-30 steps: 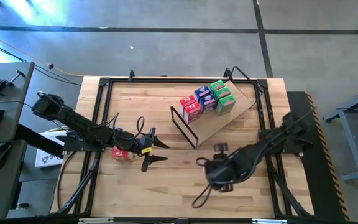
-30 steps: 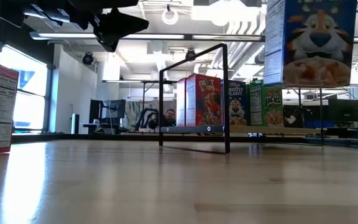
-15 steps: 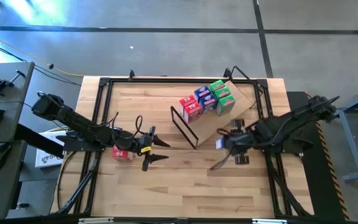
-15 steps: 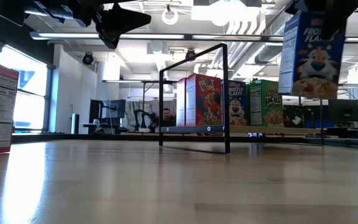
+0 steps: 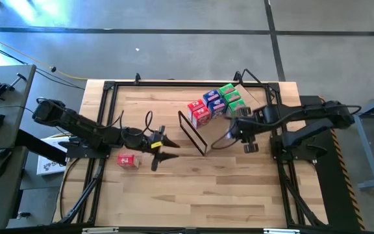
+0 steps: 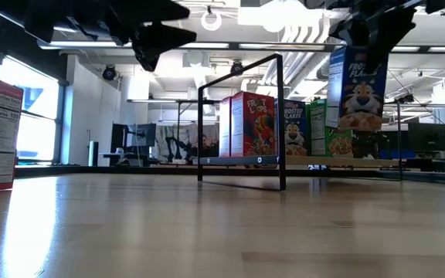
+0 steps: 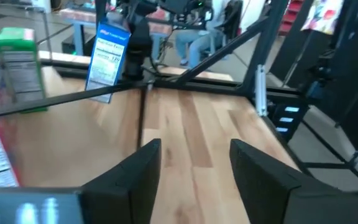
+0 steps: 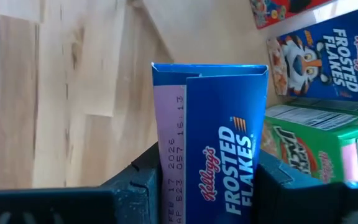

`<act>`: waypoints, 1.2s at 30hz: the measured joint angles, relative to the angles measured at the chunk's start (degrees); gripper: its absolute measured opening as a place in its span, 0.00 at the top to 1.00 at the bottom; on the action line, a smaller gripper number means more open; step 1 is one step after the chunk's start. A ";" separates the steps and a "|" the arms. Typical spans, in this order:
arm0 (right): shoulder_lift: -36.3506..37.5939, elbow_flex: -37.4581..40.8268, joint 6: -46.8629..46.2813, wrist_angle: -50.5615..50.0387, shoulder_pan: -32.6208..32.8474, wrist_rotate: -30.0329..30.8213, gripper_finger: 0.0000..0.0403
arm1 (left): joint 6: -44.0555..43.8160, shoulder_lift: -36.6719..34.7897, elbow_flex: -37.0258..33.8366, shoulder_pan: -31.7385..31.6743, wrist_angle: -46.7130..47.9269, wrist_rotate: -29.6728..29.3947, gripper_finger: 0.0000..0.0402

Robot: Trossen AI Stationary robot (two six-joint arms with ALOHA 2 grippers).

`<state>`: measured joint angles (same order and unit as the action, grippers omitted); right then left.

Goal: Stack cereal on shelf
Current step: Put the blue cereal box on the shelf aligned with the other blue cereal boxes

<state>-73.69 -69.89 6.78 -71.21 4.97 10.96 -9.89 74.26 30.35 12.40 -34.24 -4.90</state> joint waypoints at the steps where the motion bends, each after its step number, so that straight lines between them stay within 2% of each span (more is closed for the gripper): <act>1: 0.00 0.00 1.24 0.23 -0.96 -0.44 0.66 | 0.00 0.00 -0.01 -0.52 0.28 0.20 0.57; 5: -0.02 0.00 7.53 3.70 -4.70 -1.23 0.66 | 0.02 0.00 0.00 -2.64 0.50 1.98 0.63; 8: -0.85 0.00 12.57 6.97 -7.58 -4.32 0.66 | 0.02 0.00 -0.02 -4.09 0.52 3.44 0.67; 16: -7.63 0.00 20.31 10.41 -13.33 -6.68 0.66 | 0.02 0.00 -0.02 -6.14 0.50 5.97 0.74; 23: -11.81 0.00 20.31 12.57 -14.48 -1.15 0.60 | -2.99 0.00 -0.04 -6.55 3.24 7.51 0.79; 31: -12.22 0.00 20.29 14.84 -14.46 1.79 0.46 | -3.76 0.00 -0.04 -6.53 5.84 9.37 0.79; 36: -12.22 -0.20 20.29 15.10 -14.33 5.94 0.43 | -3.02 0.00 -0.04 -6.55 5.41 9.33 0.81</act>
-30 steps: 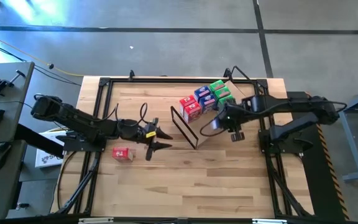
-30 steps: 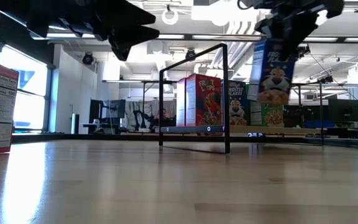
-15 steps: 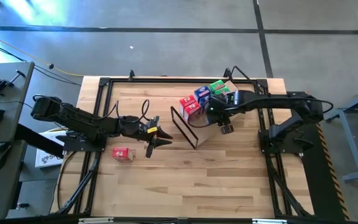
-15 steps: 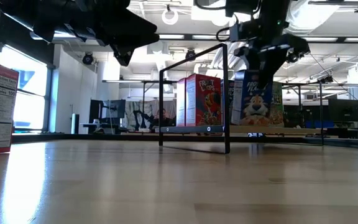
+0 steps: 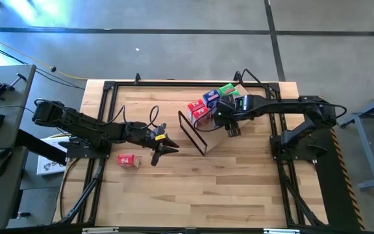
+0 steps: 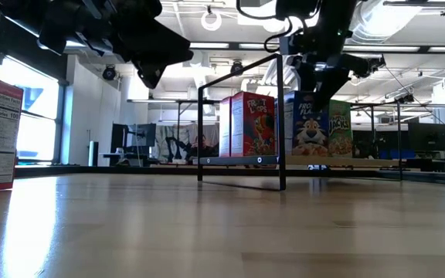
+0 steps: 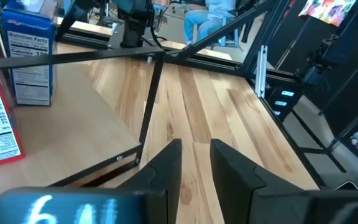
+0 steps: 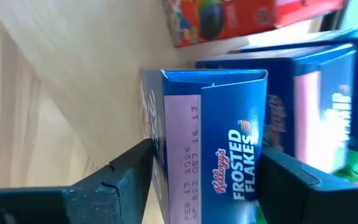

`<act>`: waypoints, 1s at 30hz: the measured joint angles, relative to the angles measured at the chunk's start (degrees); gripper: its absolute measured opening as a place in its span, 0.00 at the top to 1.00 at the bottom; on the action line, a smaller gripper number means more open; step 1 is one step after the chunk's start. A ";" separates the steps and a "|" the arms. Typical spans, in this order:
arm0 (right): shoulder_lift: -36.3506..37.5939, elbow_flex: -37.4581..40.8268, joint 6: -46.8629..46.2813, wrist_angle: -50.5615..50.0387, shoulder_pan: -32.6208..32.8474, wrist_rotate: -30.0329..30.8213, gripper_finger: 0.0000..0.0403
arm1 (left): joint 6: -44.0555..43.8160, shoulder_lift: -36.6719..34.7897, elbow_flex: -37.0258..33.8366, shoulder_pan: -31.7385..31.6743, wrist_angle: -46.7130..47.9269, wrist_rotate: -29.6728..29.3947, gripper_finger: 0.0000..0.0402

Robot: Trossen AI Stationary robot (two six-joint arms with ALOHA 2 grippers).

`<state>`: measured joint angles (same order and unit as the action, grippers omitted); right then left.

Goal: Stack cereal on shelf
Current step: Put the blue cereal box on the shelf aligned with the other blue cereal boxes

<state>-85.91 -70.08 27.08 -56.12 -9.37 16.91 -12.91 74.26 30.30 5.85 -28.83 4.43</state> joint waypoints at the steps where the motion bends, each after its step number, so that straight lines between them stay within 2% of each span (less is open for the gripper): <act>1: 0.00 -0.40 0.01 -0.21 0.00 0.19 0.43 | 0.00 0.00 0.00 0.00 -0.13 0.00 0.82; 10: 0.04 -7.34 -3.22 -5.70 1.38 -0.98 0.44 | 0.08 0.00 0.00 -0.33 -1.02 -0.02 0.83; 15: 0.53 -6.72 -13.31 -8.96 2.70 -5.61 0.57 | 0.36 0.00 0.00 -0.33 -1.00 -0.02 0.87; 19: 3.80 -1.74 -18.01 -5.40 4.74 -4.88 0.75 | 2.50 0.00 0.00 -0.33 -1.03 -0.03 0.90; 23: 9.43 6.83 -24.01 3.39 6.57 -5.11 0.95 | 2.71 0.00 0.00 -0.47 -1.05 -0.03 0.93; 24: 11.05 9.33 -25.88 6.38 6.98 -5.10 0.97 | 2.71 0.00 0.00 -0.58 -1.04 -0.04 0.94; 27: 15.10 16.81 -32.91 16.38 8.01 -4.94 0.95 | 2.66 -0.04 0.08 -0.65 -1.16 -0.04 0.96; 30: 16.74 22.69 -36.16 22.66 9.17 -4.18 0.90 | 2.53 -0.53 1.31 -0.97 -0.51 0.77 0.98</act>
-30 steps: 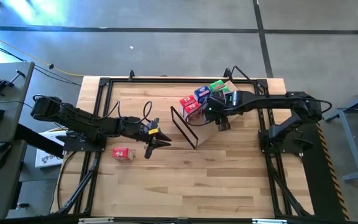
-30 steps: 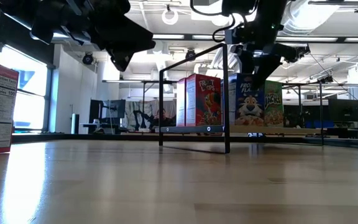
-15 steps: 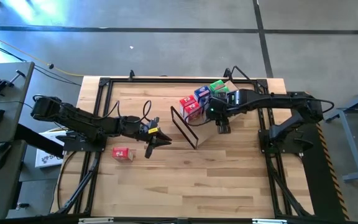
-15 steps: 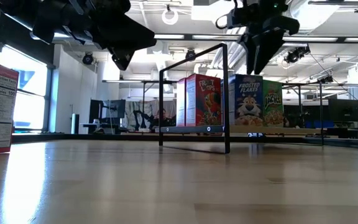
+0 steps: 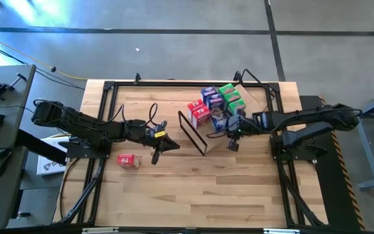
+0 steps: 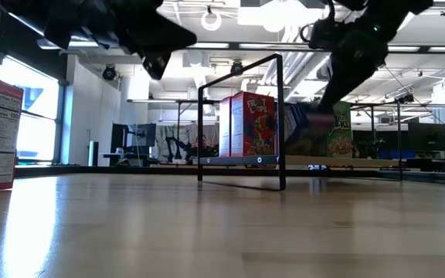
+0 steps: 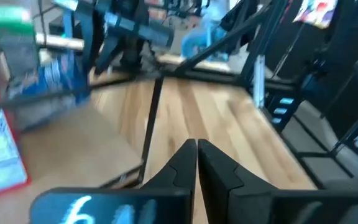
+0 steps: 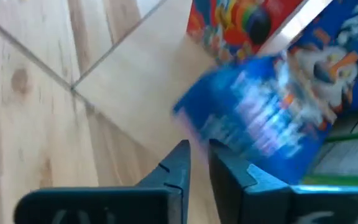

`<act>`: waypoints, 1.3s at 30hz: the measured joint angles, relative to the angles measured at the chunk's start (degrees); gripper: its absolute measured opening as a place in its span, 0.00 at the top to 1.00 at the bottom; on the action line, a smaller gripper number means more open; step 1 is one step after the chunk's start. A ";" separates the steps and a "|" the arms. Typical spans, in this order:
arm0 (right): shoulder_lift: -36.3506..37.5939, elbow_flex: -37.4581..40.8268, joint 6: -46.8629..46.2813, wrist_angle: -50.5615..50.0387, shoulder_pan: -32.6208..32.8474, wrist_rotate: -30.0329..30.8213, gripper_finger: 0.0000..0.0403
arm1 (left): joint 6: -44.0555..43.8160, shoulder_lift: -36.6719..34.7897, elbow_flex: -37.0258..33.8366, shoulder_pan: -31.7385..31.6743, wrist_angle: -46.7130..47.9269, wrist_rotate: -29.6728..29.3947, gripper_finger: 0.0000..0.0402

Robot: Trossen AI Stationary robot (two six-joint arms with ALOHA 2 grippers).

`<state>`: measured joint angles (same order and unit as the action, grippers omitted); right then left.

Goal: Stack cereal on shelf
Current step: Put the blue cereal box on the shelf aligned with the other blue cereal boxes

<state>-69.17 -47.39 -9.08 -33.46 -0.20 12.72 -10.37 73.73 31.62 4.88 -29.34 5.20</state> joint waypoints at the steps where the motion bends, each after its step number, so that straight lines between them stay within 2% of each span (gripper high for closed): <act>1: 0.28 1.20 -0.09 2.30 0.37 1.10 0.90 | 0.03 -0.24 0.37 -0.12 0.03 0.44 0.99; 7: 0.38 2.71 0.34 5.37 1.06 5.15 0.91 | 0.09 -0.58 2.32 -1.39 1.99 0.58 1.00; 13: 0.39 2.14 3.26 5.11 0.96 5.02 0.96 | -0.02 -0.61 2.55 -1.50 2.14 0.63 1.00; 17: 0.66 2.14 0.79 4.43 1.83 1.67 0.94 | -0.02 -0.61 2.58 -1.50 2.41 0.65 1.00; 22: -0.69 2.14 -5.41 1.99 3.56 -0.36 0.79 | -0.16 -0.58 2.60 -1.50 3.70 0.36 1.00; 28: -2.54 2.14 -17.66 1.96 6.62 1.53 0.49 | -1.55 -0.56 2.60 -1.26 5.09 -0.99 1.00; 30: -2.53 2.14 -22.31 1.85 8.14 4.41 0.39 | -1.51 -0.56 2.60 -0.92 5.24 -2.66 1.00; 33: -2.53 2.14 -30.37 1.01 10.63 11.91 0.28 | -1.53 -0.56 2.52 -0.62 5.80 -5.42 1.00; 39: -4.67 2.07 -46.45 0.06 12.17 24.02 0.21 | -2.89 -0.54 -0.13 -0.54 5.16 -8.35 1.00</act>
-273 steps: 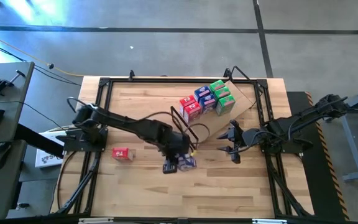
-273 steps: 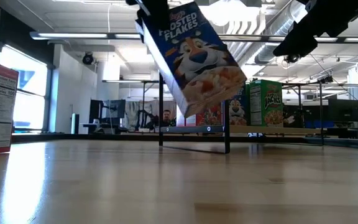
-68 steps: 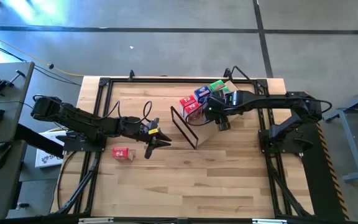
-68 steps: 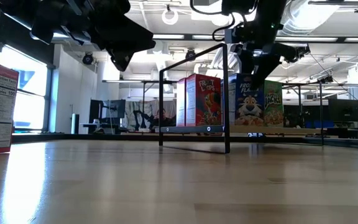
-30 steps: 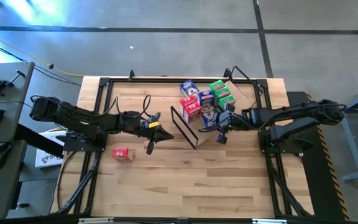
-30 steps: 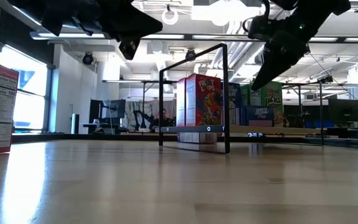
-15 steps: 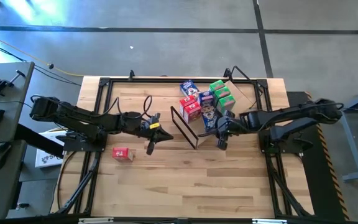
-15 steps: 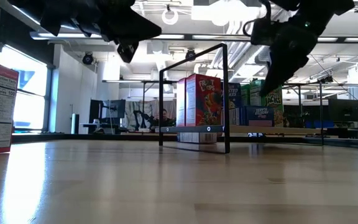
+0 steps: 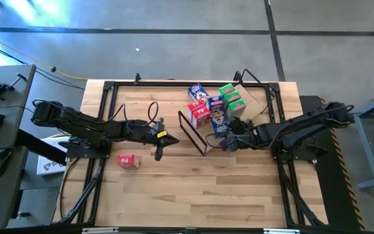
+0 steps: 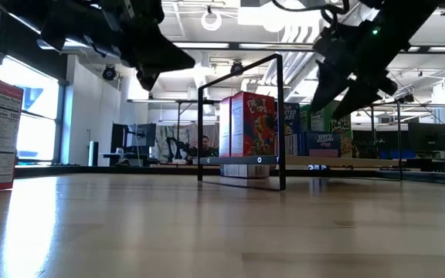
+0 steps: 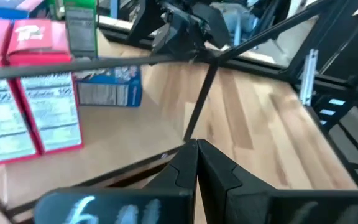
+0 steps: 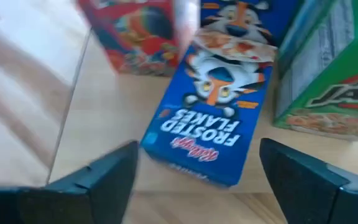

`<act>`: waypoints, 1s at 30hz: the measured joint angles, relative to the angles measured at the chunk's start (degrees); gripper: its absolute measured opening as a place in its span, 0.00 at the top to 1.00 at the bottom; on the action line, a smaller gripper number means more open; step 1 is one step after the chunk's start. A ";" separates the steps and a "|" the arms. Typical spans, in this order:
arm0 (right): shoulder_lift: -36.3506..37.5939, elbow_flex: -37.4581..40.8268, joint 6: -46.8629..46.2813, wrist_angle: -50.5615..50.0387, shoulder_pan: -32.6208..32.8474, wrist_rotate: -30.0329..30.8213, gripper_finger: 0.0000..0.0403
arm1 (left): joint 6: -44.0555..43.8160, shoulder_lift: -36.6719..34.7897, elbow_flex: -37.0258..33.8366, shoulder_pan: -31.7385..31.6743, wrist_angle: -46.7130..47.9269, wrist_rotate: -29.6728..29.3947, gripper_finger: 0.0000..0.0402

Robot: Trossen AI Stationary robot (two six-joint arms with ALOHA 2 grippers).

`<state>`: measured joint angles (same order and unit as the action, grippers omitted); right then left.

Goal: Stack cereal on shelf
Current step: Put the blue cereal box on the shelf aligned with the other blue cereal boxes

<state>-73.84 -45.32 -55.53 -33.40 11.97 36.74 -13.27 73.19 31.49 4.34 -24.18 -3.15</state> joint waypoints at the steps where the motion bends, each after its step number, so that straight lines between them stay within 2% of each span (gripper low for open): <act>1: -0.56 0.00 -1.45 0.01 -0.02 0.88 0.21 | -0.08 0.00 -0.23 0.00 0.02 -0.23 1.00; 6: -5.38 0.00 -5.92 2.63 -0.44 2.69 0.21 | 0.05 0.00 -0.70 0.28 -0.15 -0.42 1.00; 11: -9.83 -0.01 -6.56 8.98 -0.46 5.34 0.21 | 0.34 0.00 -0.70 1.10 -0.11 -0.38 1.00; 18: -12.09 -0.09 -9.86 9.04 -1.49 8.03 0.21 | 0.38 0.00 -0.70 2.19 -0.09 -0.35 1.00; 22: -11.92 -0.17 -6.26 8.73 -1.49 5.53 0.21 | 0.38 0.00 -0.70 2.54 -0.07 -0.33 1.00; 30: -7.80 -0.21 -2.86 4.86 0.83 -5.16 0.21 | 0.25 0.00 -0.70 3.34 -0.09 -0.36 1.00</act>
<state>-81.64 -45.53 -58.39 -28.54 12.80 31.58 -13.02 73.19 30.79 7.68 -24.27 -3.52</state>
